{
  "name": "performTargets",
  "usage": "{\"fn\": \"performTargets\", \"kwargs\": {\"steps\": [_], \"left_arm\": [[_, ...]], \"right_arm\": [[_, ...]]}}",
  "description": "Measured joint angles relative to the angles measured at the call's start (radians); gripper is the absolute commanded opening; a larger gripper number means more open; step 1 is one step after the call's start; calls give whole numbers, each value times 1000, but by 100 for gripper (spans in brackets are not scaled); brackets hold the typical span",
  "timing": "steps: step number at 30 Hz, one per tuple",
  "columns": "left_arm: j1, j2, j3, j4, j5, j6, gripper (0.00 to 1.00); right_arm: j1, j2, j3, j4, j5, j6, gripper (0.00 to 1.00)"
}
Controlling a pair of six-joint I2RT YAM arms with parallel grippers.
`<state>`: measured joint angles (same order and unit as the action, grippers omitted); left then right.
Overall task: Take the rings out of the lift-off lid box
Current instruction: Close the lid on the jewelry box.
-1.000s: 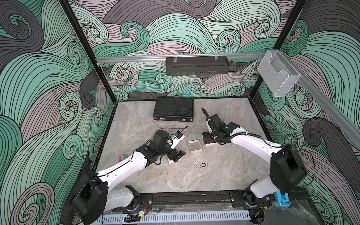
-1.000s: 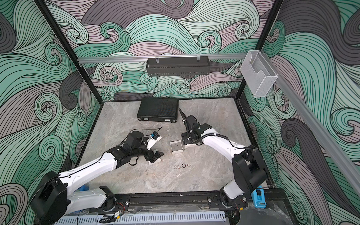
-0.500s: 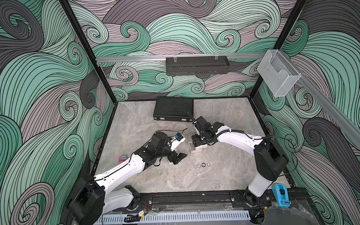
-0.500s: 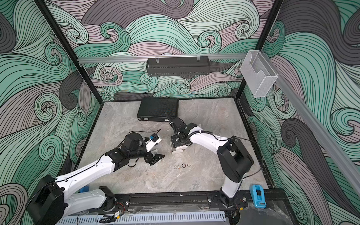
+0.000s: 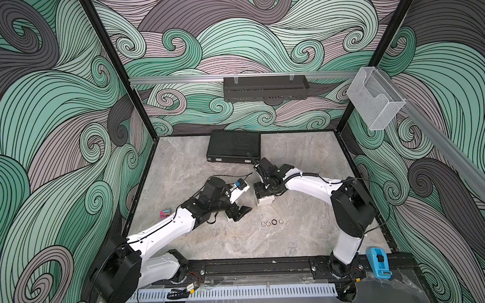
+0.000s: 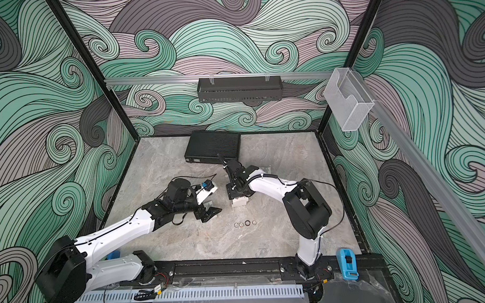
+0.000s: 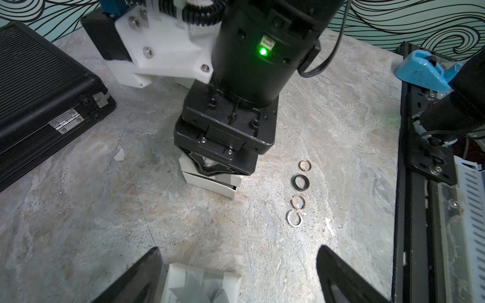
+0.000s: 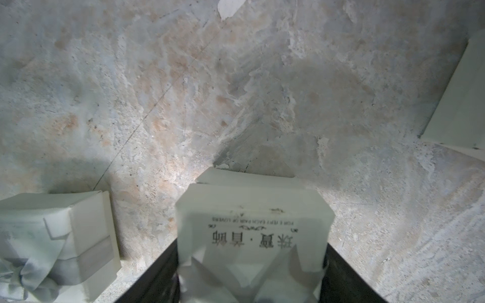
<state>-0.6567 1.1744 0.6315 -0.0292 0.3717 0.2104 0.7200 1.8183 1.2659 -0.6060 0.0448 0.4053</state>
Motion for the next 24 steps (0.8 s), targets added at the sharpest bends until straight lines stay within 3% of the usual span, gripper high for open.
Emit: {"fn": "performTargets", "kwargs": {"steps": [24], "left_arm": [[0, 0, -11, 1, 0, 4, 92]], "right_arm": [[5, 13, 18, -4, 0, 43, 74]]}}
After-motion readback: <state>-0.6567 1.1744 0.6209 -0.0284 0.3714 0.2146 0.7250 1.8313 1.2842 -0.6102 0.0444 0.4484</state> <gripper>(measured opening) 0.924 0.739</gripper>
